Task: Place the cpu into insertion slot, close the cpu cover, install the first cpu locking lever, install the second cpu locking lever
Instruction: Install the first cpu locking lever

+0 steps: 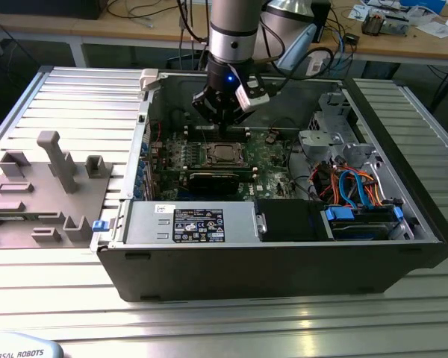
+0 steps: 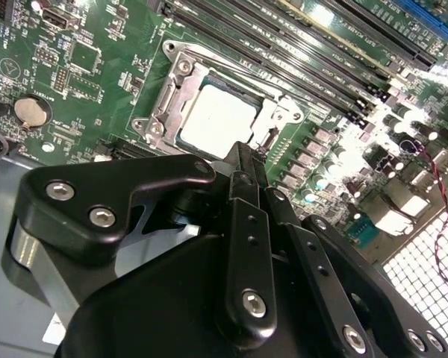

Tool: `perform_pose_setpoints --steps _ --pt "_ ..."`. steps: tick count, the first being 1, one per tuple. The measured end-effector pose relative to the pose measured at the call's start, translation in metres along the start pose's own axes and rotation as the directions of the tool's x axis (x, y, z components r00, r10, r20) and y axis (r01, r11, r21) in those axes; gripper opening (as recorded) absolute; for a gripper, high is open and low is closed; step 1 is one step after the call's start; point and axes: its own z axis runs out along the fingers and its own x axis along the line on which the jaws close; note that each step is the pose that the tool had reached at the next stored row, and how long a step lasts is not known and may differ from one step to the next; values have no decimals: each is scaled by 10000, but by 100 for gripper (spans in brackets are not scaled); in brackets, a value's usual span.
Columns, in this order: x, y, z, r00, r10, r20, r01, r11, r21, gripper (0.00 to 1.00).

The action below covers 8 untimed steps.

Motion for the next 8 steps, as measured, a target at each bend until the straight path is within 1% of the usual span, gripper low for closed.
perform_pose_setpoints --steps 6,8 --pt "13 -1 0 10000 -1 0 1 10000 0 11" --pt "33 -1 1 10000 0 0 0 10000 0 11"
